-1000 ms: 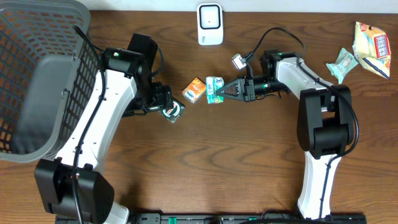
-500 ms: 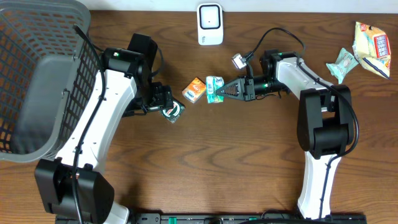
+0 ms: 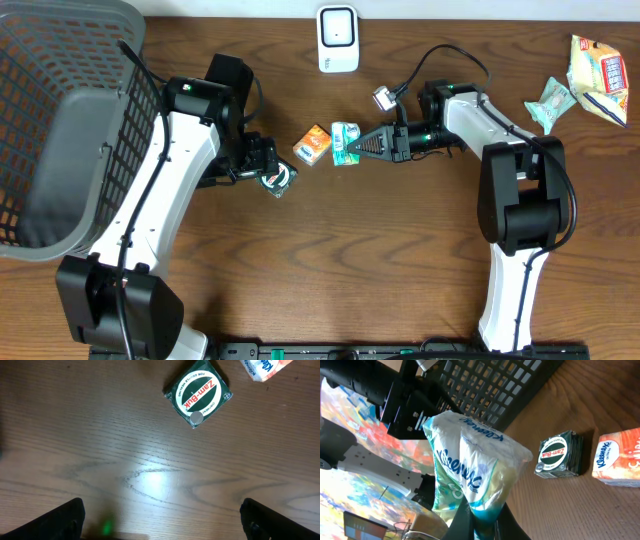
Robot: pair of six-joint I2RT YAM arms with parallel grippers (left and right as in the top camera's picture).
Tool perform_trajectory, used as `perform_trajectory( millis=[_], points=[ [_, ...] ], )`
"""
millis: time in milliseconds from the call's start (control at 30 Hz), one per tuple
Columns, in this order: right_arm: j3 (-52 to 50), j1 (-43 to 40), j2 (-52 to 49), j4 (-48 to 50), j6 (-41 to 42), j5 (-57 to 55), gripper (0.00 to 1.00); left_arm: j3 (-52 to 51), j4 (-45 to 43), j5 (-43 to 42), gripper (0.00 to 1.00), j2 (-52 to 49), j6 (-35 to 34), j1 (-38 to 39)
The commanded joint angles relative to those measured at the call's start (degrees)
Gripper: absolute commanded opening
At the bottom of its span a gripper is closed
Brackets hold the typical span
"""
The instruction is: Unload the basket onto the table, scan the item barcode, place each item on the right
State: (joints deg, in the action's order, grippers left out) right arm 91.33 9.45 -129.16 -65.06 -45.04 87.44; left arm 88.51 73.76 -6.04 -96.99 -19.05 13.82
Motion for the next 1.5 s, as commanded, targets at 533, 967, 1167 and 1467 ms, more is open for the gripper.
perform_trajectory(
  millis=[533, 967, 1167, 1467],
  points=[
    [-0.07, 0.33, 0.9, 0.04, 0.37, -1.86, 0.01, 0.61, 0.37, 0.11, 0.98, -0.22, 0.37, 0.0],
    [-0.07, 1.79, 0.9, 0.2, 0.37, -2.84, 0.01, 0.61, 0.35, 0.11, 0.97, -0.22, 0.37, 0.0],
    [-0.07, 1.84, 0.9, 0.63, 0.37, -2.91, 0.01, 0.61, 0.37, 0.11, 0.98, -0.22, 0.37, 0.0],
    [-0.07, 1.9, 0.9, 1.03, 0.17, -4.07, 0.01, 0.61, 0.37, 0.11, 0.98, -0.22, 0.37, 0.0]
  ],
)
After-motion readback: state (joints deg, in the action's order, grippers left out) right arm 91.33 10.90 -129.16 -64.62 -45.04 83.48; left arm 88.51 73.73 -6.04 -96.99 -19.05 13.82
